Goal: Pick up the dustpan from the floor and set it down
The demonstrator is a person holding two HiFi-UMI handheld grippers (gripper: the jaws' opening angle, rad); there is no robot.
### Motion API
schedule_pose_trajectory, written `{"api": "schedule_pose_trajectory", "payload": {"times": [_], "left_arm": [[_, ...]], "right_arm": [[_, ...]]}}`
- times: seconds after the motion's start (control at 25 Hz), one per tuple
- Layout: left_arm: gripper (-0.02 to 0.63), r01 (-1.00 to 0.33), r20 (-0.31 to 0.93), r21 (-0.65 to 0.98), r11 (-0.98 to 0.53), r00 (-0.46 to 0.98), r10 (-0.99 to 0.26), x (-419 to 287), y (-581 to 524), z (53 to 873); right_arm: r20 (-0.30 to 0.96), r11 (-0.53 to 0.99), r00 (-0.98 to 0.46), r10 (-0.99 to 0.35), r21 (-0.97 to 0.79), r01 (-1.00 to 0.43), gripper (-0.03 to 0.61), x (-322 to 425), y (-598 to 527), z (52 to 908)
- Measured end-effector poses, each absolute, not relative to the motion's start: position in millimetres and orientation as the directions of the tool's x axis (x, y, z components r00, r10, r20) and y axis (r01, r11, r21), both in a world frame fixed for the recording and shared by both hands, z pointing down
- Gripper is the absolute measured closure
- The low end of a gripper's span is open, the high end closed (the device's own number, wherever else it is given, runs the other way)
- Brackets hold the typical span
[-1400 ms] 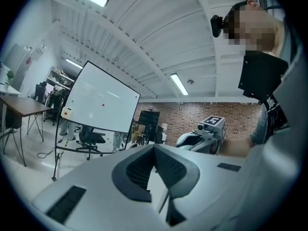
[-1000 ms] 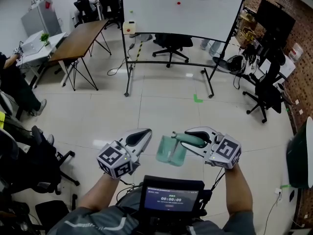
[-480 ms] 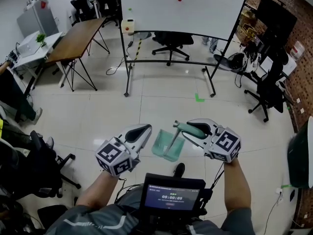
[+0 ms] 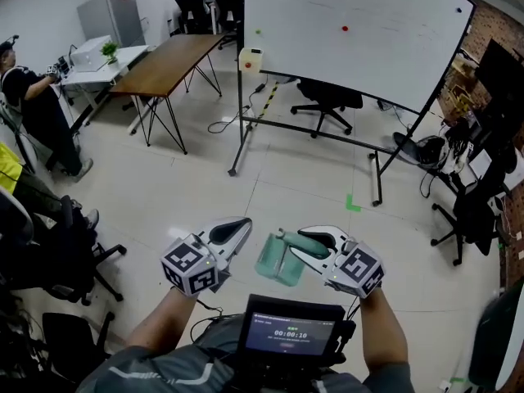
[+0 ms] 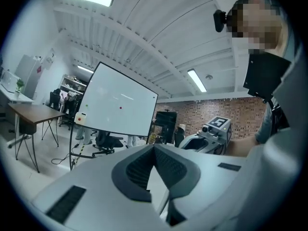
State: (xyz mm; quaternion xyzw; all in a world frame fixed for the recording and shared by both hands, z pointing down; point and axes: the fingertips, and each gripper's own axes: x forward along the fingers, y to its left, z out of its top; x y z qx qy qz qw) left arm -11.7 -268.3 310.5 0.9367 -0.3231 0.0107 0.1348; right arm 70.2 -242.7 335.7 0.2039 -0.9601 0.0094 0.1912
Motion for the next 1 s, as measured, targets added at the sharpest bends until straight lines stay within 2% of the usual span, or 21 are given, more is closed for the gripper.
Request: {"api": "schedule_pose_trajectory", "payload": {"times": [0.28,0.6,1.0], "left_arm": [[0.598,-0.675,0.1,0.244,-0.696,0.732,-0.674,31.9,-323.9,311.5],[0.598,-0.61,0.088,0.237,-0.756,0.788,-0.609,38.0,-375.5,311.6],[0.598,-0.588,0.11,0.261,-0.766,0.806,-0.581,27.0,-430.5,332.4]], "right_arm": [[0.368,0.946,-0.872,-0.322,0.082,-0.314,0.42,112.1,-302.2,334.6],[0.331,0.927,-0.868,-0.371,0.078,-0.367,0.42,129.8,-359.3,336.5],[0.365,0.916,-0.845,-0.392,0.066,-0.396,0.42,125.1,-412.3,365.9]]}}
